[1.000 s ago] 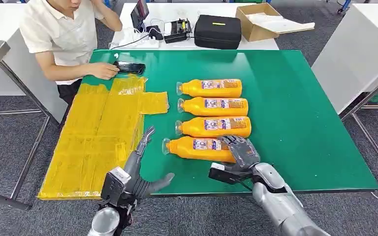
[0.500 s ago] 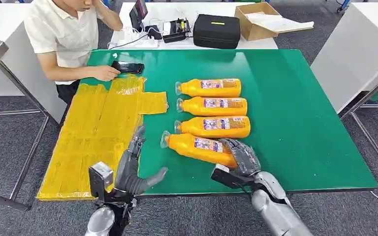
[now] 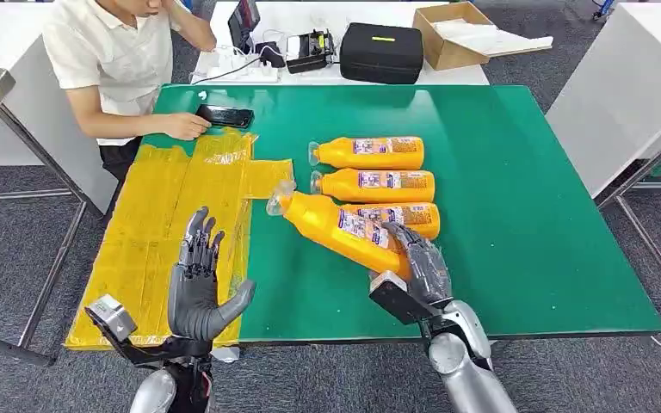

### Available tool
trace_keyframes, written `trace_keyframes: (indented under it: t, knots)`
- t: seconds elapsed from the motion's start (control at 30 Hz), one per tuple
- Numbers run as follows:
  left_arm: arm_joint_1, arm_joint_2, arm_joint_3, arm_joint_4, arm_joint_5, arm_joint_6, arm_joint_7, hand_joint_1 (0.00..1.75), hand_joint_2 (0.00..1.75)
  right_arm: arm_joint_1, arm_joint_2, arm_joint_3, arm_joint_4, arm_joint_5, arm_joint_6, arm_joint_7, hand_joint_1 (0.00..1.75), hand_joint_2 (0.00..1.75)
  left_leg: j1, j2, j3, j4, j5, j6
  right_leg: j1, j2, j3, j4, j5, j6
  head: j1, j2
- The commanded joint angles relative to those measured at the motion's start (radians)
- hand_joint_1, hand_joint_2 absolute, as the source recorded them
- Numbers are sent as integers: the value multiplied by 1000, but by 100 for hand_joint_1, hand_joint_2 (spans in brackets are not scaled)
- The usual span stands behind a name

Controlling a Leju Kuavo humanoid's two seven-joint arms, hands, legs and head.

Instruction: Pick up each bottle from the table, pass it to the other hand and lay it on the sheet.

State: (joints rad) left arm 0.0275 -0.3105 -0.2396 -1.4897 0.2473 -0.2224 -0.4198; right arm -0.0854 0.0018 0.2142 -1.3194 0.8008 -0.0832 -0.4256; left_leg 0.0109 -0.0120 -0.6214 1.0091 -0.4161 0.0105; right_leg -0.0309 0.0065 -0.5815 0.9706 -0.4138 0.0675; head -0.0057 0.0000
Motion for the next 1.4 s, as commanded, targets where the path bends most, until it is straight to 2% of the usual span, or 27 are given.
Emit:
trace_keyframes:
  t: [0.03,0.1,0.27,0.4,0.53,0.63,0.77,0.8,0.83,0.9,1.03,1.13,1.4]
  knots:
    - [35,-6,-27,161,283,-137,126,0,175,-60,61,-67,13,-40,57,-55,175,175,0,3,4,0,-2,0,1,1,3,0,-1,-4,0,0]
    - [42,4,-42,188,281,-149,87,0,175,-59,63,-61,25,-41,51,-61,175,175,0,4,6,-2,-2,0,1,2,5,-2,-1,-4,0,0]
    - [35,9,-48,181,292,-155,97,0,175,-55,59,-58,23,-46,55,-72,175,175,0,1,4,-1,-2,0,1,0,4,-1,-2,-3,0,0]
    - [-3,35,-106,236,271,-148,116,0,175,-42,68,27,40,-51,83,-119,171,175,0,0,3,-1,-1,0,1,0,3,-1,-1,-3,0,0]
    - [-39,37,-130,280,232,-124,105,0,175,-38,86,128,47,-52,83,-121,173,175,1,0,4,-1,-1,0,1,0,4,-1,-1,-4,0,0]
    - [-65,28,-109,279,177,-82,73,0,175,-33,84,204,30,-50,100,-133,175,175,1,0,2,-1,-1,0,1,0,2,-1,-1,-3,0,0]
    - [-104,3,-45,264,143,-69,90,0,175,-33,68,301,-7,-54,100,-122,175,175,1,-1,1,0,0,0,1,-1,1,0,-1,-2,0,0]
    - [-113,-4,-30,262,139,-66,97,0,175,-33,64,323,-19,-59,106,-121,175,175,2,0,5,0,-3,0,3,-1,5,-1,-3,-6,0,0]
    - [-120,-8,-20,260,135,-67,103,0,175,-32,61,341,-27,-61,110,-118,175,175,1,0,0,1,-1,0,1,0,-1,0,-1,-2,0,0]
    - [-125,-13,-9,251,106,-63,80,0,175,-32,49,374,-37,-60,113,-116,175,175,1,-1,-1,1,0,0,1,-1,-1,1,-1,-2,0,0]
    - [-124,-17,-3,245,102,-62,81,0,175,-29,45,383,-38,-56,108,-111,175,175,1,-2,0,0,-1,0,1,-2,0,0,-1,-3,0,0]
    - [-119,-24,5,217,65,-59,31,0,175,-29,40,400,-37,-57,106,-111,173,175,1,-1,1,1,-2,0,2,-1,2,0,-2,-4,0,0]
    - [-102,-35,41,164,185,-159,42,0,175,-41,47,419,44,-91,102,-104,175,175,2,-1,1,1,-1,0,2,-1,1,0,-1,-3,0,0]
